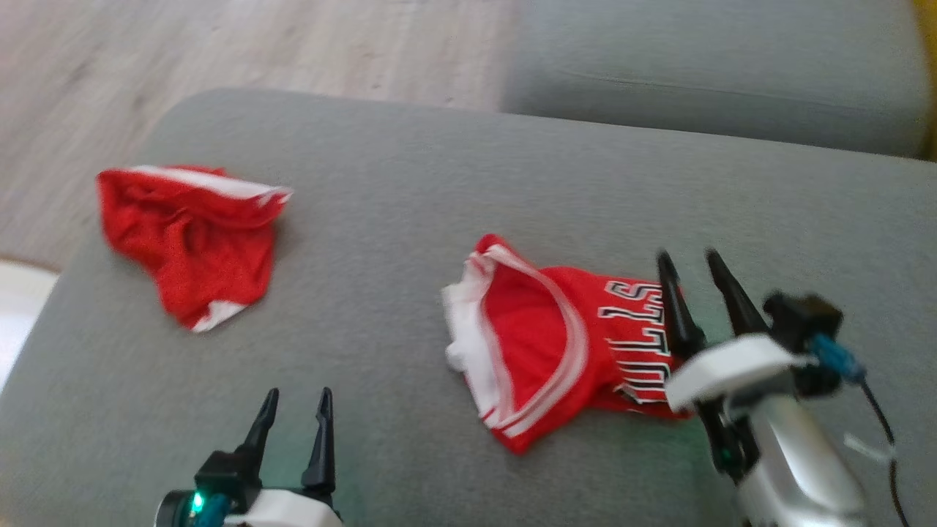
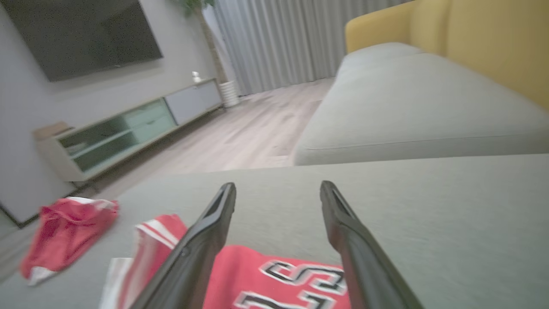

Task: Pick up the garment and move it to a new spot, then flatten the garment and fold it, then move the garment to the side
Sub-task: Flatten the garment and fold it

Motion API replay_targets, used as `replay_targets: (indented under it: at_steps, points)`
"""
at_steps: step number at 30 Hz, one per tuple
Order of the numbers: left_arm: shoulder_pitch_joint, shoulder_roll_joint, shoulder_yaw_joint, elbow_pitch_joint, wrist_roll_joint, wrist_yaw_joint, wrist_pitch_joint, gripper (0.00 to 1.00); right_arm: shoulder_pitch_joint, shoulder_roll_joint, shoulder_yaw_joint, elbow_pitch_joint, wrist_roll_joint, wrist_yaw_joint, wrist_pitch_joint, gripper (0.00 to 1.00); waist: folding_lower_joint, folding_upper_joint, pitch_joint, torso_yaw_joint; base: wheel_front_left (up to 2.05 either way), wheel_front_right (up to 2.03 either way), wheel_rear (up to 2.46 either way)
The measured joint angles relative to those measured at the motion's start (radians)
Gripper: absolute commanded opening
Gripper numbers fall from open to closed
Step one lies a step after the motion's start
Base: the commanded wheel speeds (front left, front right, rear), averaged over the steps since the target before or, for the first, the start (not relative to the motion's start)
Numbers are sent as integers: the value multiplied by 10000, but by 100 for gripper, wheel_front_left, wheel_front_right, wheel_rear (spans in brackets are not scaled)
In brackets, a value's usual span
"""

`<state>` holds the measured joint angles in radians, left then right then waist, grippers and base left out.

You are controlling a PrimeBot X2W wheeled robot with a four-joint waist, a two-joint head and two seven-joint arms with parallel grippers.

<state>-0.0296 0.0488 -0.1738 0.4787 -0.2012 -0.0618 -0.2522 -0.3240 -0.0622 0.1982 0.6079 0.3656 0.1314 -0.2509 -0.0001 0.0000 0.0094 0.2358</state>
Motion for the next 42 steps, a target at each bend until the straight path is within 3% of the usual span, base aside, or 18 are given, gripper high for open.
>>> replay_targets:
  at_steps: [6, 12, 21, 33, 37, 42]
  points:
    - [-18, 2, 171, -52, 0, 92, 2, 100, 1024, 23, -1375, -523, -1513, 0, 0, 100, 0, 0, -161, -869, 0, 0, 0]
    - [-8, -4, 376, -115, 0, 180, 0, 100, 1594, 69, -2017, -637, -2171, 0, 0, 100, 0, 0, -294, -1502, 0, 0, 0]
    - [515, -2, 466, -259, -104, 267, 2, 100, 2296, 134, -2034, -558, -2180, 0, 0, 100, 0, 0, -423, -1868, 0, 0, 0]
    - [529, -2, 439, -303, -102, 276, 2, 100, 2283, 138, -1994, -575, -2065, 0, 0, 100, 1, 0, -392, -1844, 0, 0, 0]
    - [523, 0, 347, -307, -104, 268, 2, 100, 2260, 132, -1271, -667, -1866, 0, 0, 100, 1, 0, -318, -1670, 0, 0, 0]
    - [518, -2, 84, -278, -182, 267, 2, 100, 1803, 132, 988, -771, -1444, 0, 0, 100, 1, 0, -214, -1267, 0, 0, 0]
